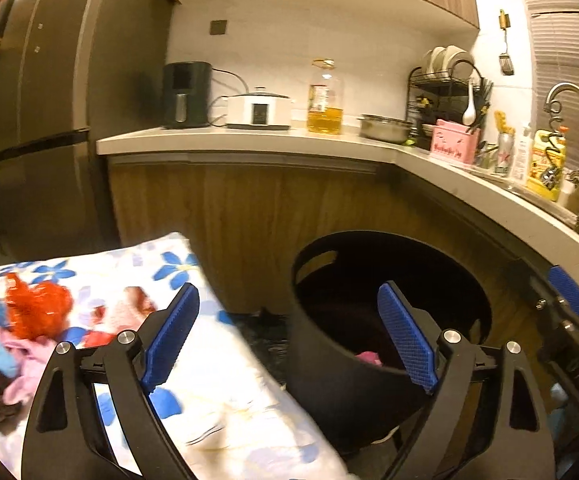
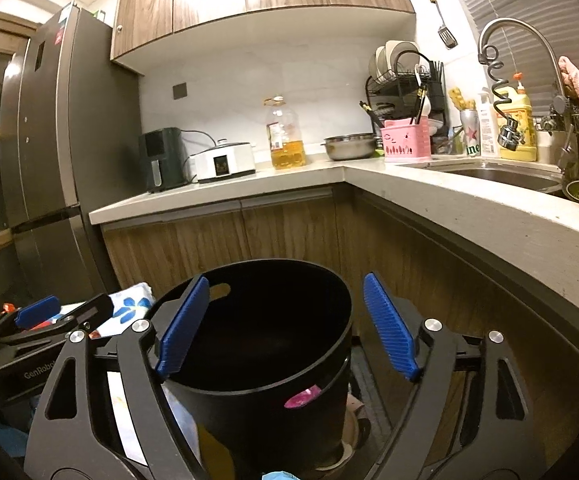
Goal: Collect trash
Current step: 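Open both tools to drop the glove and bag into the bin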
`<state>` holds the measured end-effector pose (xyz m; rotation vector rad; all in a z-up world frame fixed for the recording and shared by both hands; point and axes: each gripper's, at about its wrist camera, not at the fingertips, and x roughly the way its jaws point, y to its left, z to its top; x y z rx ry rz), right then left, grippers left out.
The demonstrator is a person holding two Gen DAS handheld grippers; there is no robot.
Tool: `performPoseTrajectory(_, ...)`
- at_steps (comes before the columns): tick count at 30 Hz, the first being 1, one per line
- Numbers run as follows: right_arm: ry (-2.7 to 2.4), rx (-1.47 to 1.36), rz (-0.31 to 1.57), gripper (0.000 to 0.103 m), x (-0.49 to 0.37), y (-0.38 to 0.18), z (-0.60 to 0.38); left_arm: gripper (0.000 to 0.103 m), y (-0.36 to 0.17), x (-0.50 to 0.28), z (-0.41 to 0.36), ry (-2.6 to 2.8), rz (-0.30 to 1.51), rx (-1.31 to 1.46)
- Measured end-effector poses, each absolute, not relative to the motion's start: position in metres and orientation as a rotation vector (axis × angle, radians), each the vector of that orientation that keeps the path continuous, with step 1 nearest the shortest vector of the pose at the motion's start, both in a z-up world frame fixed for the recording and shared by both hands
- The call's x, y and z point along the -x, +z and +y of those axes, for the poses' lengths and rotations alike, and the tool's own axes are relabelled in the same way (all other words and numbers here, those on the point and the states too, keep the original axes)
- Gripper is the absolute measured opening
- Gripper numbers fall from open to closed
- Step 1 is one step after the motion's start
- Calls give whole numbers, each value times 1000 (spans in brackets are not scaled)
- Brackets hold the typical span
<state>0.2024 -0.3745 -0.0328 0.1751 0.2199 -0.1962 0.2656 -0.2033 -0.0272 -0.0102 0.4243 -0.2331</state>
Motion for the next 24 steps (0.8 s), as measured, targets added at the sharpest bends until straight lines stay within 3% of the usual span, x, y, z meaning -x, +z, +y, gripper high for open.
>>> performPoseTrajectory(24,-35,-134,228,83,-153,-19,-297,89,-16,-186,-107,72,382,-7)
